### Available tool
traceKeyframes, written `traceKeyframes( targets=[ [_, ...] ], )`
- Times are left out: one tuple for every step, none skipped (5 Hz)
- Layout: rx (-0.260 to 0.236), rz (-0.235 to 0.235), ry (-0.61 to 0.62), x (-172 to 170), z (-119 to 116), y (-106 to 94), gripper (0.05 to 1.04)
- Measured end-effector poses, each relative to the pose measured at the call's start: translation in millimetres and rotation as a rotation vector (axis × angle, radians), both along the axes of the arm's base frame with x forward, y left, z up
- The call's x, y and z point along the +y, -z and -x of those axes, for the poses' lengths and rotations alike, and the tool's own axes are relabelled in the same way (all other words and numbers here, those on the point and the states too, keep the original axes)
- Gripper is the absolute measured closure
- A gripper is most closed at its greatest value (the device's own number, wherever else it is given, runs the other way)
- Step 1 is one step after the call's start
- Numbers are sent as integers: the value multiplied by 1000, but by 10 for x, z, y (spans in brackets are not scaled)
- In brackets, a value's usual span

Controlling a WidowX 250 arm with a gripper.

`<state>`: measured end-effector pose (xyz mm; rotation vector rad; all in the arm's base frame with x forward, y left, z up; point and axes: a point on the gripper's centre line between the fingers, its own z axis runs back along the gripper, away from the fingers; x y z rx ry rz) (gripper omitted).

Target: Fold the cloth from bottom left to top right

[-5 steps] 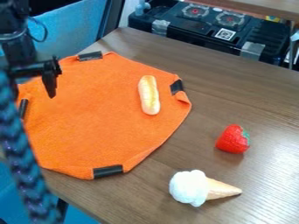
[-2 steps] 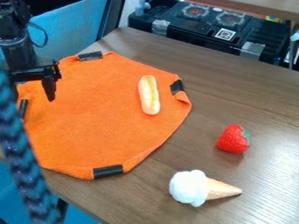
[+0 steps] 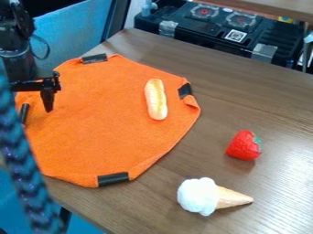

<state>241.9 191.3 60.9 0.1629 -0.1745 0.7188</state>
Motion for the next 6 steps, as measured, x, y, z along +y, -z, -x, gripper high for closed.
traceKeyframes(
  targets=[
    [24, -7, 3, 22, 18, 49, 83],
    [36, -21, -5, 85, 58, 71, 83],
    [41, -36, -8, 124, 67, 91, 84],
    [50, -52, -2, 154, 69, 121, 124],
    [56, -62, -5, 177, 71, 158, 381],
    [53, -71, -7, 190, 67, 154, 685]
  ],
)
